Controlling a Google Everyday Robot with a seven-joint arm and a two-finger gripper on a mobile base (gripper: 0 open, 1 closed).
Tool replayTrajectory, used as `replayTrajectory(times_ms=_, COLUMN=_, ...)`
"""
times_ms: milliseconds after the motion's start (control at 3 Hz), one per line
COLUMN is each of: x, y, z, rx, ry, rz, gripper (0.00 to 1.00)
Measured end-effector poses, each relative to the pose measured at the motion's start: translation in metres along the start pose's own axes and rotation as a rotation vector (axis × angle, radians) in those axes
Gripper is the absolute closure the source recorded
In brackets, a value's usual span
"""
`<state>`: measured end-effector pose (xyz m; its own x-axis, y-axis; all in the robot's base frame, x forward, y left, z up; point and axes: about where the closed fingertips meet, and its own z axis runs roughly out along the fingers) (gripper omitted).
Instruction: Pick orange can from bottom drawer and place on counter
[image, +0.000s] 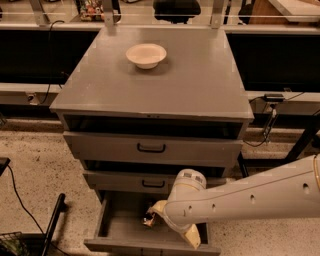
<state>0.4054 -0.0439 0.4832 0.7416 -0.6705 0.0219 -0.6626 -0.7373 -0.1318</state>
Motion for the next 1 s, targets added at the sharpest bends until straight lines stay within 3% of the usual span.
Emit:
replayTrajectory(times_ms=333, x=0.007, y=-0.013, z=0.016, rx=0.057, ry=0.016, rz=-0.001, gripper=0.0)
replayTrajectory(times_ms=667, x=0.006, y=-0.042, z=0.056, rx=0.134, ry=-0.015, rz=0.048, gripper=0.0)
replayTrajectory(times_ms=1000, x=0.026, y=-0.068, z=0.086, rx=0.248, ry=-0.037, rz=0.063, gripper=0.0)
